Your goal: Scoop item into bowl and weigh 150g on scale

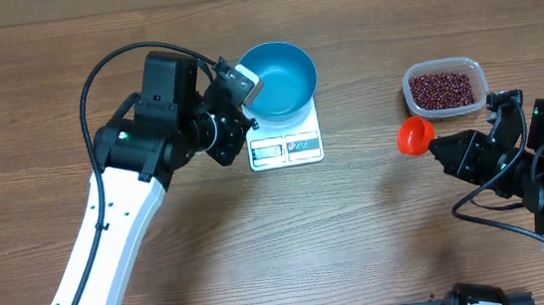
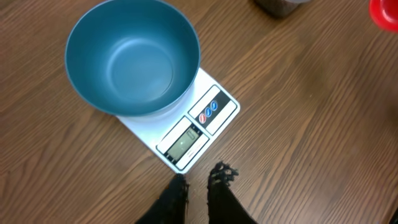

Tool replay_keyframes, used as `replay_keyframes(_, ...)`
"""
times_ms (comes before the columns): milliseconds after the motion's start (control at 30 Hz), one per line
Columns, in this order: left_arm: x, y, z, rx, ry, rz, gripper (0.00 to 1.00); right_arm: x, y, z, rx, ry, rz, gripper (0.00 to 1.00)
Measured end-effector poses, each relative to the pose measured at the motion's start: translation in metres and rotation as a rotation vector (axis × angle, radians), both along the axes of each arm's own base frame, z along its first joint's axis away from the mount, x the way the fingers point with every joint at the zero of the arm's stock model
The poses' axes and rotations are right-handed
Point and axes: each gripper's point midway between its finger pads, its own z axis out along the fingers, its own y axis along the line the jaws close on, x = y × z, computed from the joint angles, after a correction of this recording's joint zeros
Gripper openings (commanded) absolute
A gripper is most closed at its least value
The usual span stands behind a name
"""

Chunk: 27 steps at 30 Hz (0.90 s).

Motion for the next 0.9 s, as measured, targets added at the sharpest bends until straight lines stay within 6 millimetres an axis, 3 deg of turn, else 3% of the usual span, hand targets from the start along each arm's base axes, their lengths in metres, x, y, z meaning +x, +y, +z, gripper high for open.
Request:
replay_keyframes(67, -0.002, 0.003, -0.003, 0.018, 0.013, 0.005, 0.26, 0.0, 0.0, 0.0, 0.0, 0.0, 0.0, 0.04)
replay_keyframes(133, -0.005, 0.006, -0.007, 0.038, 0.03, 0.01, 0.39, 0.0, 0.0, 0.0, 0.0, 0.0, 0.0, 0.04)
replay_keyframes(200, -0.006, 0.008, -0.01, 0.053, 0.036, 0.01, 0.65, 0.0, 0.0, 0.0, 0.0, 0.0, 0.0, 0.04)
replay_keyframes(267, -0.006, 0.009, -0.012, 0.06, 0.041, 0.013, 1.0, 0.0, 0.0, 0.0, 0.001, 0.003, 0.0, 0.04)
replay_keyframes(900, -0.011, 0.012, -0.017, 0.077, 0.07, 0.016, 1.0, -0.001, 0.0, 0.0, 0.0, 0.003, 0.0, 0.04)
